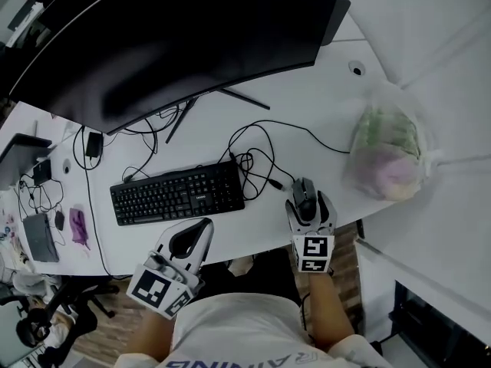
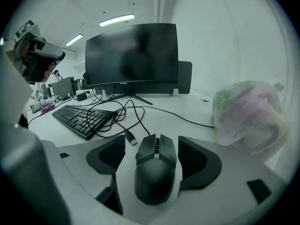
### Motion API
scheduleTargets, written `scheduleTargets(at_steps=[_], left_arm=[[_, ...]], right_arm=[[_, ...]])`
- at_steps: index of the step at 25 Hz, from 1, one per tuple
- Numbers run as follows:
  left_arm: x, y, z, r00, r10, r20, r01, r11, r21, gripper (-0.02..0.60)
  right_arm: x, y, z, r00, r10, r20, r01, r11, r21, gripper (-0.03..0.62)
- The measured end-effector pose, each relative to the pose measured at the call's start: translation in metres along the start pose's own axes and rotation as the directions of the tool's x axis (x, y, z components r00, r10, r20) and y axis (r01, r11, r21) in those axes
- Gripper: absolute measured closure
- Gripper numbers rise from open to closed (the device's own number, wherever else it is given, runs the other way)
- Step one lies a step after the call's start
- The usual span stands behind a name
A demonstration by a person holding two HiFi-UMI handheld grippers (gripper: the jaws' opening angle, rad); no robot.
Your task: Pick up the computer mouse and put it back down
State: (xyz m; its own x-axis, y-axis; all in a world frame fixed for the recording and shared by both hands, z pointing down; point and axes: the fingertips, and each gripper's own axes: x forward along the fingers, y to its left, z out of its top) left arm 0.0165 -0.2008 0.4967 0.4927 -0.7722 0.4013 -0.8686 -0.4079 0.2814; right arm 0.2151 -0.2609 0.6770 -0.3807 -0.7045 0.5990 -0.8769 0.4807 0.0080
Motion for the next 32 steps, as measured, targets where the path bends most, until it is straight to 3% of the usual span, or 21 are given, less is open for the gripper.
scheduleTargets(at_steps=[9,22,32], left_arm=[[0.006,0.013,-0.007,1.000,0.024,-0.015,-0.025,0.997,-0.068,0.577],[0.009,0.015,-0.005,1.000,0.020,-0.006,-0.020,0.997,-0.068,0.577],[-0.006,0.019,-0.001,1.000,0.016,0.018,-0.014,0.998,-0.065,0.577]], right_arm=[[0.020,-0.007,-0.018,0.997,-0.015,-0.076,0.016,1.000,0.013,0.256],[0.022,-0.006,-0.020,0.993,-0.028,-0.110,0.027,0.999,-0.018,0.281],[0.002,-0.008,0.005,0.998,-0.062,-0.015,0.062,0.998,-0.017,0.284]])
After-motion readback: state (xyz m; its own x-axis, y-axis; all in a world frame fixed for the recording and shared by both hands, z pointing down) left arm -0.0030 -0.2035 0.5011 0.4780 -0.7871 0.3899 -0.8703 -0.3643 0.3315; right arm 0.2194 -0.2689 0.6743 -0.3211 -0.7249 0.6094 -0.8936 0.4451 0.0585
